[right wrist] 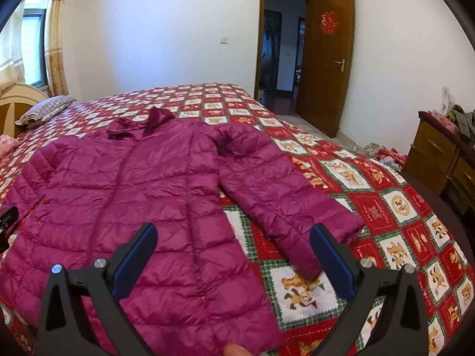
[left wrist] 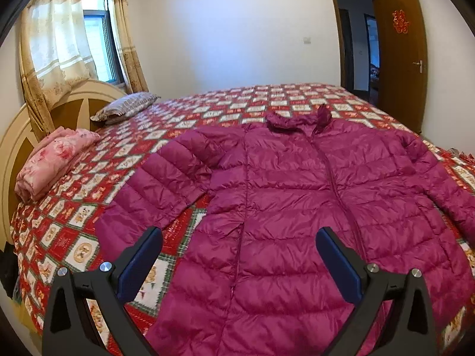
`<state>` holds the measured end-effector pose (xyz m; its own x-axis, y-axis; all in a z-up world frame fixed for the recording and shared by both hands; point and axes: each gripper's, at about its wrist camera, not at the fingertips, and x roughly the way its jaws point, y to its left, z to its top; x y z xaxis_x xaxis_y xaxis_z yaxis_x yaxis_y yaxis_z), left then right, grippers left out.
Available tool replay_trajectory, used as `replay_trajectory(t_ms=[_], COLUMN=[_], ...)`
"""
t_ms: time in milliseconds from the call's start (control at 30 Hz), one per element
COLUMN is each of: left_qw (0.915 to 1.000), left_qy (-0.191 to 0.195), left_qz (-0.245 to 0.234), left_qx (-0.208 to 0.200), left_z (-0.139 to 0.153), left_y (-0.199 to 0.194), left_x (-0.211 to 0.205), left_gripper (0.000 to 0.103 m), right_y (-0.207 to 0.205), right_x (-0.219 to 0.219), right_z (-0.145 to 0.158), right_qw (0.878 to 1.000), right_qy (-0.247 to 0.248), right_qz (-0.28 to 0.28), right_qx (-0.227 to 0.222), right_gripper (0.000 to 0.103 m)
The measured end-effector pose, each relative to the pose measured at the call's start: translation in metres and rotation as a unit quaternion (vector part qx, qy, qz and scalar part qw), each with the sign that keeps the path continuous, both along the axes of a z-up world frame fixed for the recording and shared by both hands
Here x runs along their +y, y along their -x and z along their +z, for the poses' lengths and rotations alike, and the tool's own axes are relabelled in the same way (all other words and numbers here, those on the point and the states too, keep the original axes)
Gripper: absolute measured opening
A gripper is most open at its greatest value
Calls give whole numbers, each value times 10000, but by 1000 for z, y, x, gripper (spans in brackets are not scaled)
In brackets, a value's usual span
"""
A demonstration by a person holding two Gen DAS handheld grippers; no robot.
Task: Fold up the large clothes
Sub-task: 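Move the right tool toward the jacket sleeve cuff nearest it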
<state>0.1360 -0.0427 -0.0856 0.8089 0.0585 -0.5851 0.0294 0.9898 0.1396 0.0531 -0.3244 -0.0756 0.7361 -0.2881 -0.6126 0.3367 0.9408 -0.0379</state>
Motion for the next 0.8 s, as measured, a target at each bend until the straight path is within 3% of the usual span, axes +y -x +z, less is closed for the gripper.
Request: replay_trajectory(t_ms=[400,633,800], left_qw=[9995,9970,9970], left_qy=[-242,-619,-279], left_qz=[14,238,335], left_qx=[205,401,632], left_z=[-38,-79,-90], left_y=[-47,-74,-85], left_x=[-17,-10,6], left_gripper=[102,102,102], right_y=[-26,-40,-40], right_x=[-46,-94,-102], right_z=[-32,-55,-67], right_qw=[9984,9916,9882], right_qy=[-113,-421,-426], right_qz=[-450,-1137,-1354], right_qx=[310,458,569], right_gripper=[103,103,100])
